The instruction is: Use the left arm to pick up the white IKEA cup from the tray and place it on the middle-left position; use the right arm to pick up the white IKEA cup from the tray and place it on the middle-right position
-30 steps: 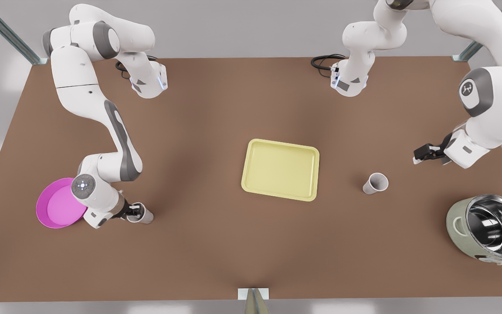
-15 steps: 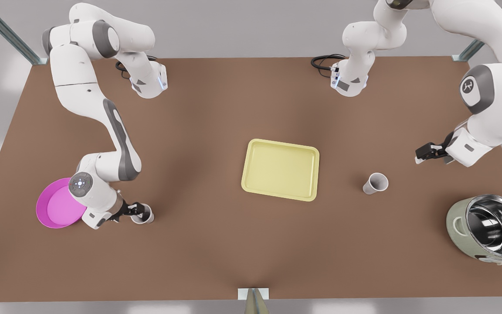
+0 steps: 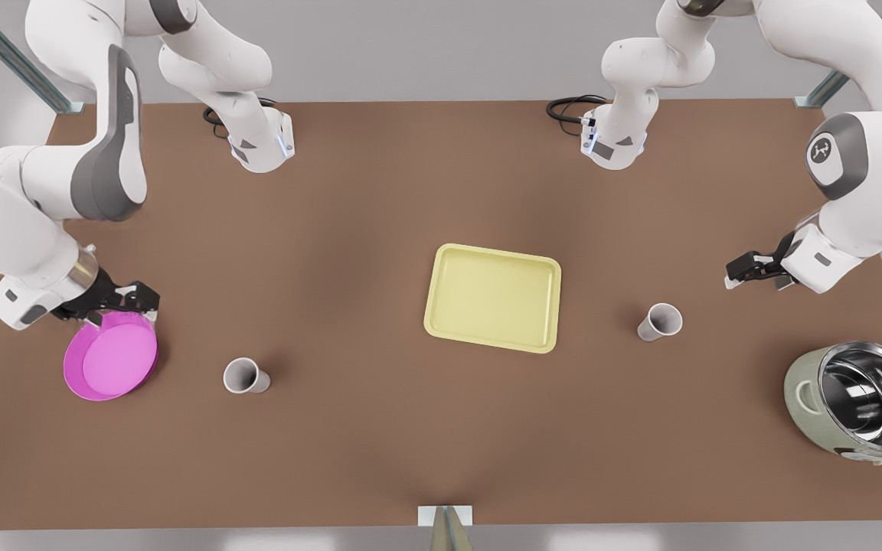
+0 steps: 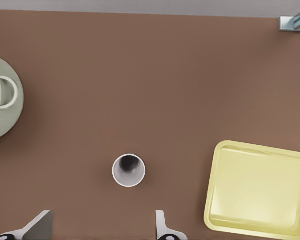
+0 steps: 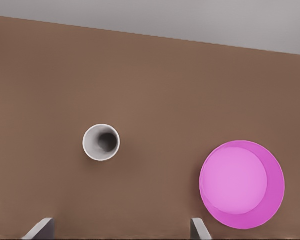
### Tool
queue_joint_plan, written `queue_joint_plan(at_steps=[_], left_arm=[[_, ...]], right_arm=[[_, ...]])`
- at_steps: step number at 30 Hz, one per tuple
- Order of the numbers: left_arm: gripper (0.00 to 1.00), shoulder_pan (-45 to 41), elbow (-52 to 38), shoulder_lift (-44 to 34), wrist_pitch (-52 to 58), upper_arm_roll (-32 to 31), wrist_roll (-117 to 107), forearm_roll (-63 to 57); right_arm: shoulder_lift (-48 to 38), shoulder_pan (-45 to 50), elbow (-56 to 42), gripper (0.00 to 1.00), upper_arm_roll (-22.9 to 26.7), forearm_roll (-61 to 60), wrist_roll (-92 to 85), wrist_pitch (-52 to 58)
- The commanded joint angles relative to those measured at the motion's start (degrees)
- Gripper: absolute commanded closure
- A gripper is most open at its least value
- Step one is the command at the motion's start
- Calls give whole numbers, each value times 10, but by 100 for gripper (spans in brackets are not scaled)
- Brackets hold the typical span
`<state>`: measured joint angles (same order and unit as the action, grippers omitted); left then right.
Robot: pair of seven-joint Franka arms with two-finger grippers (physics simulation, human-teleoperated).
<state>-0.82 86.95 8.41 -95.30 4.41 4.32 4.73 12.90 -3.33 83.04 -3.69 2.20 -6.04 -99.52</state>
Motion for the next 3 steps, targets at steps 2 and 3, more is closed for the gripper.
queue_joint_plan(at_steps=[2,3], left_arm=[[0,0,-1,-2,0,2,-5,0],[0,2,-1,-1,-1,4,-4,1]], right_arm=[[-10,0,-2,0,2,0,29,108],[-10,0,-2,0,1,0,30,108]])
